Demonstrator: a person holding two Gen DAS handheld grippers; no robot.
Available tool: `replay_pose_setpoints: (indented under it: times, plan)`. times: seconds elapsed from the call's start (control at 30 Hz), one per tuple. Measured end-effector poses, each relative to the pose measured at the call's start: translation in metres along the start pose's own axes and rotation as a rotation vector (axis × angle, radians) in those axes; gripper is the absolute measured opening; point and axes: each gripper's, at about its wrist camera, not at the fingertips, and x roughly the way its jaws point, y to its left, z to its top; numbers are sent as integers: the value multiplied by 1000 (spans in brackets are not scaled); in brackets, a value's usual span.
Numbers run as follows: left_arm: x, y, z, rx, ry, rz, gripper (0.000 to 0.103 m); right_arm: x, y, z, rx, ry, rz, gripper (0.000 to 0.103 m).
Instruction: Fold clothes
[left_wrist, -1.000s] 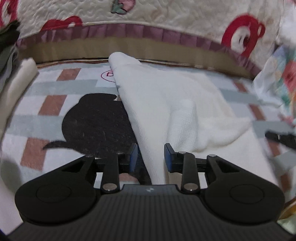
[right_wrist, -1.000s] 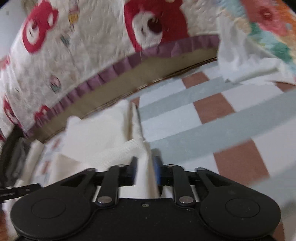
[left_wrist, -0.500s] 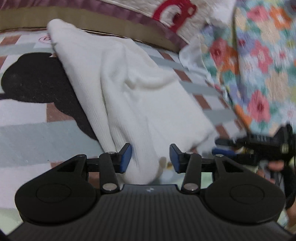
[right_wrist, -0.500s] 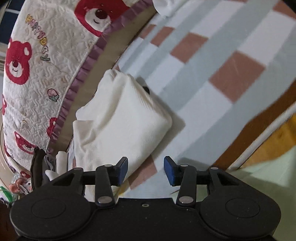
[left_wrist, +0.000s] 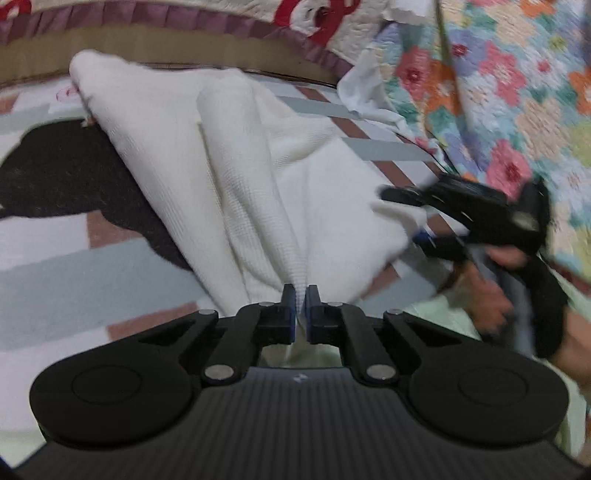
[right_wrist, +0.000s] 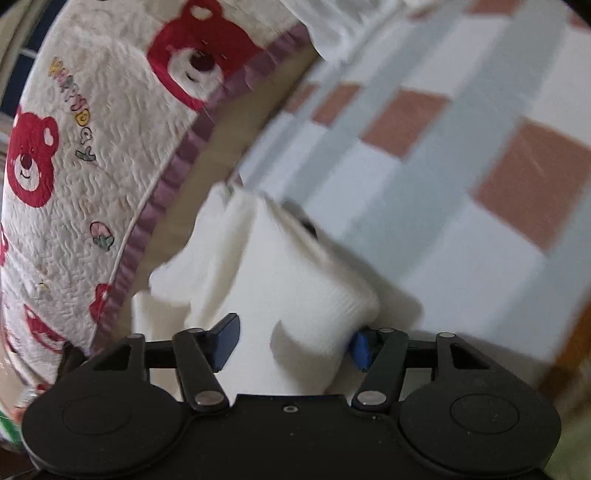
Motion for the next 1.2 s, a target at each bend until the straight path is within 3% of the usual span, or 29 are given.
replay_pose_setpoints:
  times: [0.03, 0.13, 0.23, 0.27, 0.3, 0.37, 0.43, 0.53, 0.6, 0.73, 0.77, 0.8, 0.83, 0.97, 1.1, 1.2]
  plan:
    - [-2, 1, -3, -13, 12, -5, 0, -3, 5, 0, -41, -15, -11, 13]
    - [5, -1, -15, -9, 31, 47, 0, -15, 20, 0, -149, -60, -46, 13]
    - [2, -4, -17, -5, -24, 63, 6, -15, 21, 3, -205, -52, -95, 13]
    - [1, -4, -15, 13, -45, 67, 13, -13, 22, 3, -229, -45, -114, 13]
    - [-1, -4, -12, 31, -67, 70, 31, -12, 21, 3, -242, -40, -125, 14]
    - [0, -4, -6, 71, -103, 90, 52, -11, 18, 2, -235, -42, -115, 14]
    - [12, 0, 3, 75, -97, 89, 55, -11, 13, 1, -215, -42, -103, 17]
    - [30, 3, 11, 46, -25, 14, 57, -9, 8, 0, -175, -34, -98, 19]
    - [41, 4, 15, 29, 21, -40, 66, -8, 6, 0, -167, -30, -89, 19]
    - [53, 9, 19, -9, 68, -112, 66, -8, 3, 4, -153, -21, -61, 19]
    - [52, 10, 18, -16, 64, -104, 59, -9, 2, 6, -151, -20, -50, 18]
    - [51, 11, 17, -18, 63, -85, 44, -9, 2, 8, -148, -14, -45, 17]
    - [52, 11, 17, -15, 69, -63, 36, -9, 1, 10, -147, -9, -43, 17]
    - [51, 12, 25, -12, 132, -48, 20, -9, 6, 12, -182, 2, -50, 16]
    - [9, 4, 20, -104, 52, -74, 17, -21, 14, 14, -200, -11, -37, 12]
    - [-4, -2, 1, -171, 53, -7, 17, -24, 22, 13, -240, 18, -42, 11]
